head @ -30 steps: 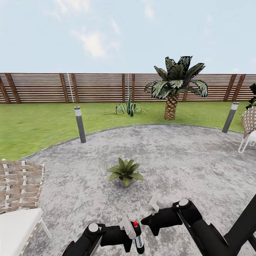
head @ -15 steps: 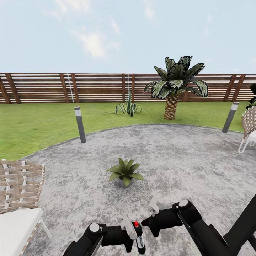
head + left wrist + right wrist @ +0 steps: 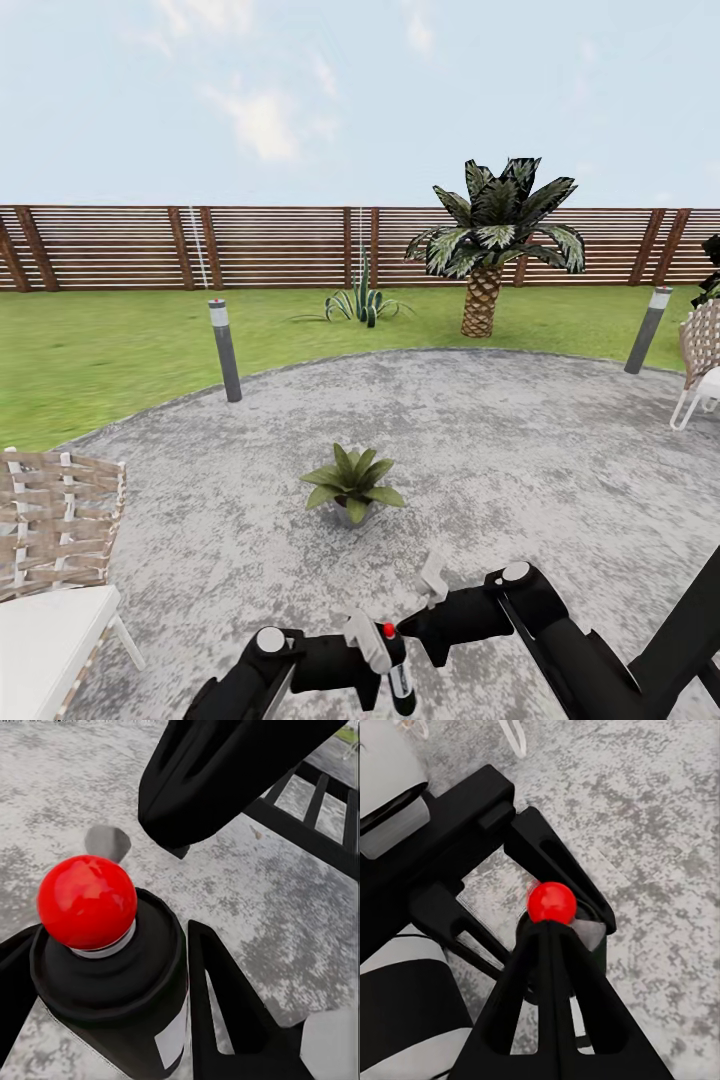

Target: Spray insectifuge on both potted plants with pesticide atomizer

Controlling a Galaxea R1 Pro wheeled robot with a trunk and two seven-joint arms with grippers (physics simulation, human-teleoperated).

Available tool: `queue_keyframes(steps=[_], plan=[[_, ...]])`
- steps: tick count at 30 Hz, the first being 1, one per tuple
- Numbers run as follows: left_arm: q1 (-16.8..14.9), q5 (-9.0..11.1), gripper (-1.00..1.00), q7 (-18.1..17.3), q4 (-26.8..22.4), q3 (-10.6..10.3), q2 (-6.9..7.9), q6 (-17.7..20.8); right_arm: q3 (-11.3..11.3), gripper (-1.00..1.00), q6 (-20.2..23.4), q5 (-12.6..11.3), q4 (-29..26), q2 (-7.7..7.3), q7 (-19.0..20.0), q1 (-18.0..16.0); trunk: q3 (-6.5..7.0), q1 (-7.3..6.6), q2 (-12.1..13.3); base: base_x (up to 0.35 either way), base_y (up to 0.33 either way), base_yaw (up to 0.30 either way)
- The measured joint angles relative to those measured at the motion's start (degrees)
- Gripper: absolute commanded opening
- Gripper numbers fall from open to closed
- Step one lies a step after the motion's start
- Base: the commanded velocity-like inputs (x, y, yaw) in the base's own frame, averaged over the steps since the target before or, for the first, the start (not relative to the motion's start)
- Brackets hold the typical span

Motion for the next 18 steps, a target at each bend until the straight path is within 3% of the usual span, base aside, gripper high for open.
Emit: queue_keyframes(steps=[13, 18], plan=[[-0.01, -0.83, -1.0, -0.64, -1.01, -0.11, -0.92, -0.04, 0.01, -1.0, 0.13, -0.19, -0.01, -0.05, 0.0, -0.01, 0.0, 0.0, 0.0, 0.0, 0.0, 0.0], [-0.01, -0.16, -1.0, -0.2, -0.75, -0.13, -0.78, -0.08, -0.18, -1.0, -0.1, 0.07, -0.01, -0.04, -0.05, 0.0, 0.0, 0.0, 0.0, 0.0, 0.0, 0.0]])
